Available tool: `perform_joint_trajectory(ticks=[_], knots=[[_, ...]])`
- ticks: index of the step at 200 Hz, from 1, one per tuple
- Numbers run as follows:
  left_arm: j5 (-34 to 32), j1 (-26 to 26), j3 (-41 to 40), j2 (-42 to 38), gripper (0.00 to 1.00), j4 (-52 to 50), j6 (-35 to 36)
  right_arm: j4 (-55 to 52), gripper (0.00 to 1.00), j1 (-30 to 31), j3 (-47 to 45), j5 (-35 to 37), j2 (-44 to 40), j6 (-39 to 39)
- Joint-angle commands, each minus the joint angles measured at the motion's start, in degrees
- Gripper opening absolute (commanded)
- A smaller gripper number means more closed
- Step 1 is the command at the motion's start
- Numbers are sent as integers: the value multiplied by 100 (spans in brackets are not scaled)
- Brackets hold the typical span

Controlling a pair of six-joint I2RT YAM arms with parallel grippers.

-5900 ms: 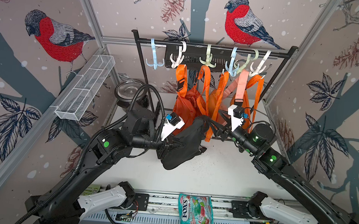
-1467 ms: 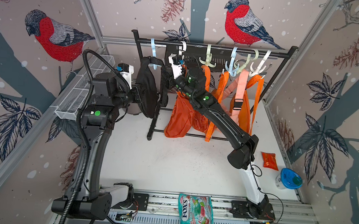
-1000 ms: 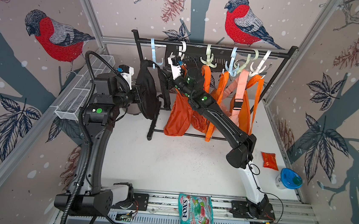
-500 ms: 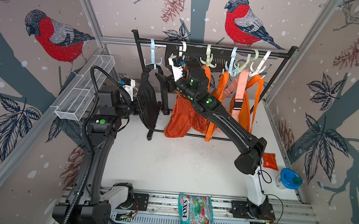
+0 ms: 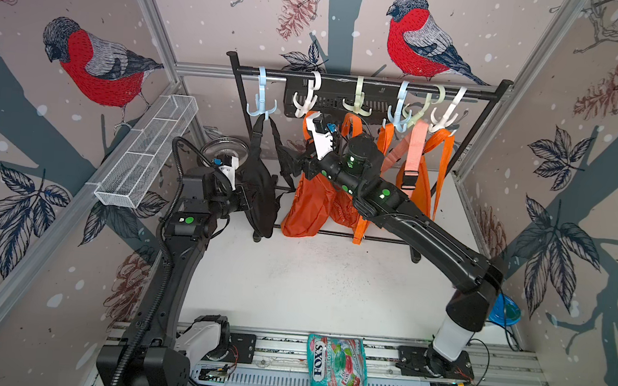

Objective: Hang the bag on a hook
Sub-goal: Hang the bag on the hook.

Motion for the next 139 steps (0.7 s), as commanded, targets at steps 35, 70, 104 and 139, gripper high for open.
perform_joint_trajectory(ticks=[35,70,104,139], knots=[[146,-39,-460,24,0,861,-253,865,95,42,-1598,376,-1236,8],[18,-121,-477,17,53,830,-258,1009,98,55,-2282,525,-1814,27],[-331,-251,-354,-153,69,646,-161,966,100,48,-2729,770,-2251,-47],[-849,-397,9,-384,79,214,93,729,99,-23,-3009,983,-2642,-113]])
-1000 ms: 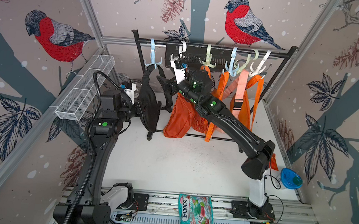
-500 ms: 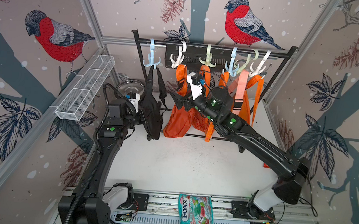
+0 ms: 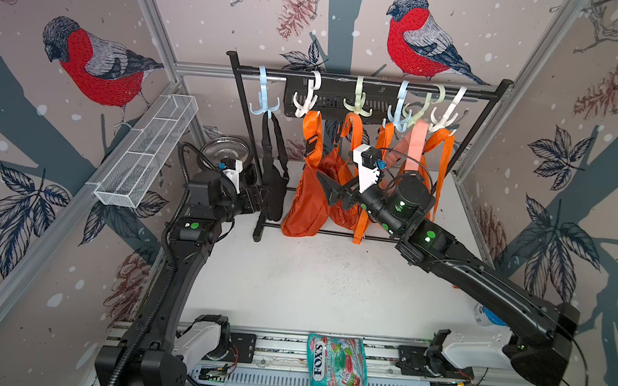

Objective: Hang the bag on a hook
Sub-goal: Hang the bag on the hook.

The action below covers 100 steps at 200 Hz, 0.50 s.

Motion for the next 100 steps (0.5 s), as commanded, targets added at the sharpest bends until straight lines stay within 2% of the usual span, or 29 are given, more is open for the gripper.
perform_joint_trajectory(ticks=[1,30,53,100], knots=[[-443,-65,187,-164,79,-141,247,-30,99,-47,-126,257,-211,-115],[-915,-189,83,-581,83,-39,355,-253,99,-94,-458,658,-660,-160],[-1453,-356,-403,-1014,84,485,359,-209,99,-124,-955,1228,-1173,-127],[-3150,-527,-1485,-1767,93,1498,374,-235,99,-564,-2039,2273,-2100,153]])
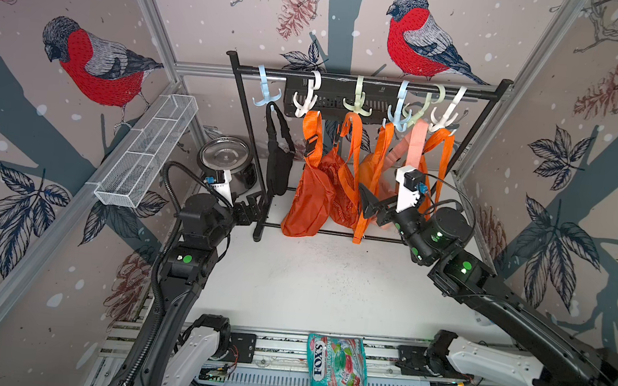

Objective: Hang the bag on a hook
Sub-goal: Hang the bag on the hook, then reset both arms

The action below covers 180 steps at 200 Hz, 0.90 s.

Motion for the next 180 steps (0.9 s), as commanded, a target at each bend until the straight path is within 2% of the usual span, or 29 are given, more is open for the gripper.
perform_joint_trajectory(ticks=[1,32,77,96,143,180], knots=[[-1203,-97,-363,-233,93,925,117,33,99,-228,-407,791,-315,251],[-2308,-466,-866,-442,95,1318,252,72,100,-665,-1118,1259,-758,649],[-4453,-1694,-1540,-410,95,2014,909,111,100,-836,-1917,2226,-1235,801],[-5212,-2026,-1697,-251,92,2096,910,126,100,-901,-2261,2494,-1387,892],[-6307,-2531,-2276,126,91,2492,795,580,100,-1034,-3409,3168,-1948,877],[-6998,-2618,-2537,232,91,2478,696,638,99,-1214,-4158,3515,-2220,1068]])
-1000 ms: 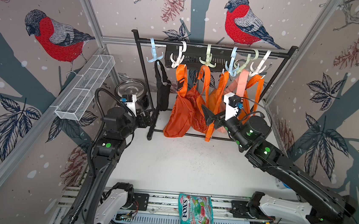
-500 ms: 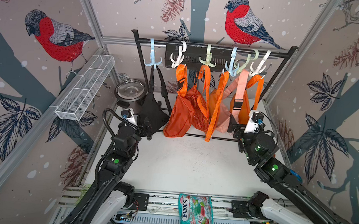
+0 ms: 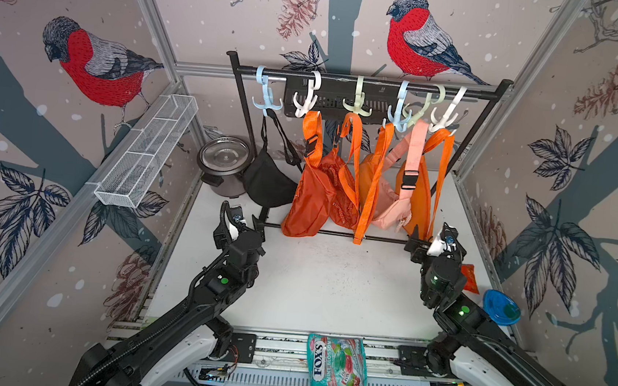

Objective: Hang the bag on a hook
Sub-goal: Reset both arms

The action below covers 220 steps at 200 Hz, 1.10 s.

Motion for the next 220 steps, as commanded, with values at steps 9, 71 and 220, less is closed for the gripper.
perform_joint_trajectory(ticks=[9,71,220], knots=[[-1016,-35,-254,-15,91,434,-40,436,99,-220,-581,504,-151,216],[-1570,-40,-967,-174,91,898,33,575,99,-642,-1530,570,-377,531],[-1290,710,-1584,46,93,1441,-702,2584,99,-1597,-2413,-297,-332,122]])
